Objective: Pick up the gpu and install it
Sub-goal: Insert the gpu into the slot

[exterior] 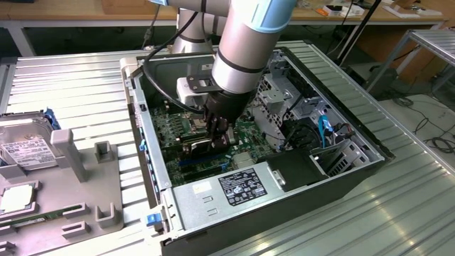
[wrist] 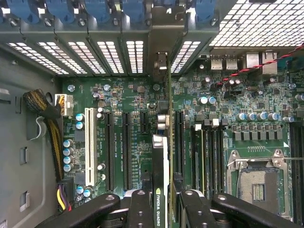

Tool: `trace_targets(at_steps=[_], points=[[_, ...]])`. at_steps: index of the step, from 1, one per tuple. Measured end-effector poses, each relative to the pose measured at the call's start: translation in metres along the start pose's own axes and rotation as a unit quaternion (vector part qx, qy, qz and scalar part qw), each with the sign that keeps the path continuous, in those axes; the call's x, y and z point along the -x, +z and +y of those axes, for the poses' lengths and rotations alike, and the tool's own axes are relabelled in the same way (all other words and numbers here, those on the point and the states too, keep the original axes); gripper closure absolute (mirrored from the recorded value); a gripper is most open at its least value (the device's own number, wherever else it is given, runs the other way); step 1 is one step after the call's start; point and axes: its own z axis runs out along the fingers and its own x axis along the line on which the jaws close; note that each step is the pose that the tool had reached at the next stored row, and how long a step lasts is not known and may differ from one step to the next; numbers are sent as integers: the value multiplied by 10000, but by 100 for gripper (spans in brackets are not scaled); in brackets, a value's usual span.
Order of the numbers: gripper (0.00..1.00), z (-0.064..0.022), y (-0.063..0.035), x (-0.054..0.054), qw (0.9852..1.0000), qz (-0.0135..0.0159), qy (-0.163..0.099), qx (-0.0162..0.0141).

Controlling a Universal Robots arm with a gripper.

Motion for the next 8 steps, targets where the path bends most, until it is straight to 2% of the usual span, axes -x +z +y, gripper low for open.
trace_targets(at_steps=[2, 8], points=[[73, 0, 21, -1, 10000, 32, 4, -1], [73, -5, 59, -3, 10000, 37, 4, 0]])
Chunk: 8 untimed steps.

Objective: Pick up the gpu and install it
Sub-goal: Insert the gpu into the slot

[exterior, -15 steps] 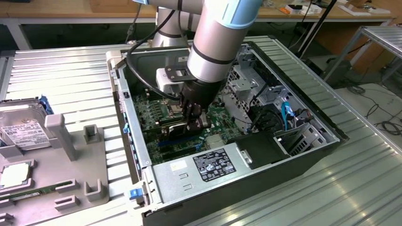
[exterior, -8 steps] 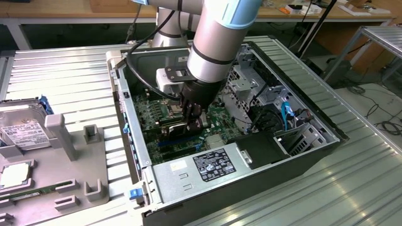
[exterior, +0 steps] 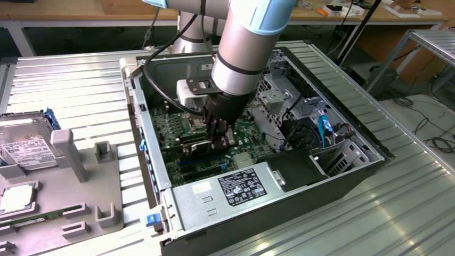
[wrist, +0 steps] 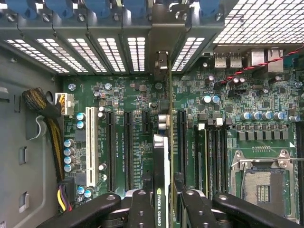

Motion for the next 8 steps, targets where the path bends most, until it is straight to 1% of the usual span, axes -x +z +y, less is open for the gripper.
trace_targets(at_steps=[8], points=[[73, -1, 22, 0, 10000, -4, 1, -2]])
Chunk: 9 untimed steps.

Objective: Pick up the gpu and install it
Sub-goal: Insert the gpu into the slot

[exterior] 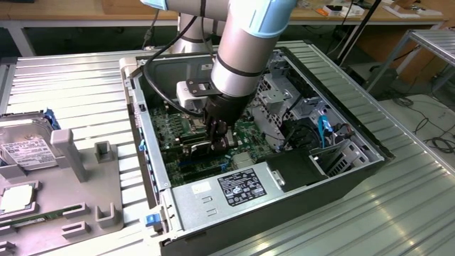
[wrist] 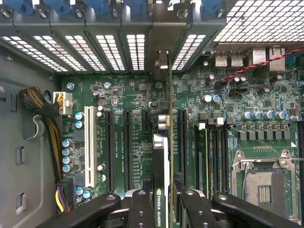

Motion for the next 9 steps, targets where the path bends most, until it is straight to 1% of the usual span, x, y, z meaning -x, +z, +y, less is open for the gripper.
trace_targets(at_steps=[5, 6, 9], points=[[72, 1, -1, 0, 10000, 1, 1, 1], [66, 3, -35, 0, 10000, 3, -1, 1], [66, 28, -238, 14, 10000, 2, -1, 1]])
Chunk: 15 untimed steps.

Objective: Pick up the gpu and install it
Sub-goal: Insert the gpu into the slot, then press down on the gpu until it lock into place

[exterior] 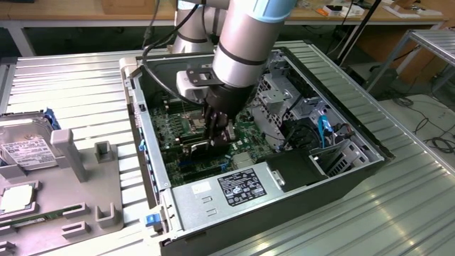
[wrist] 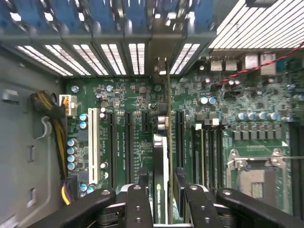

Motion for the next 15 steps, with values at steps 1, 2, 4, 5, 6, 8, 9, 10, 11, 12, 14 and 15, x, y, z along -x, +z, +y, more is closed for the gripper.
trace_targets(at_steps=[1, 2, 4, 5, 6, 8, 9, 10, 11, 12, 14, 15], points=[[66, 6, -44, 4, 10000, 0, 0, 0], [66, 12, -100, 7, 10000, 0, 0, 0], [67, 13, -114, 8, 10000, 4, 1, -1], [74, 14, -116, 7, 10000, 6, 1, 0], [80, 14, -116, 7, 10000, 6, 1, 0], [89, 14, -116, 7, 10000, 6, 1, 0], [89, 14, -116, 7, 10000, 6, 1, 0], [89, 14, -116, 7, 10000, 6, 1, 0], [89, 14, -116, 7, 10000, 6, 1, 0], [89, 14, -116, 7, 10000, 6, 1, 0], [89, 14, -116, 7, 10000, 6, 1, 0], [89, 14, -116, 7, 10000, 6, 1, 0]])
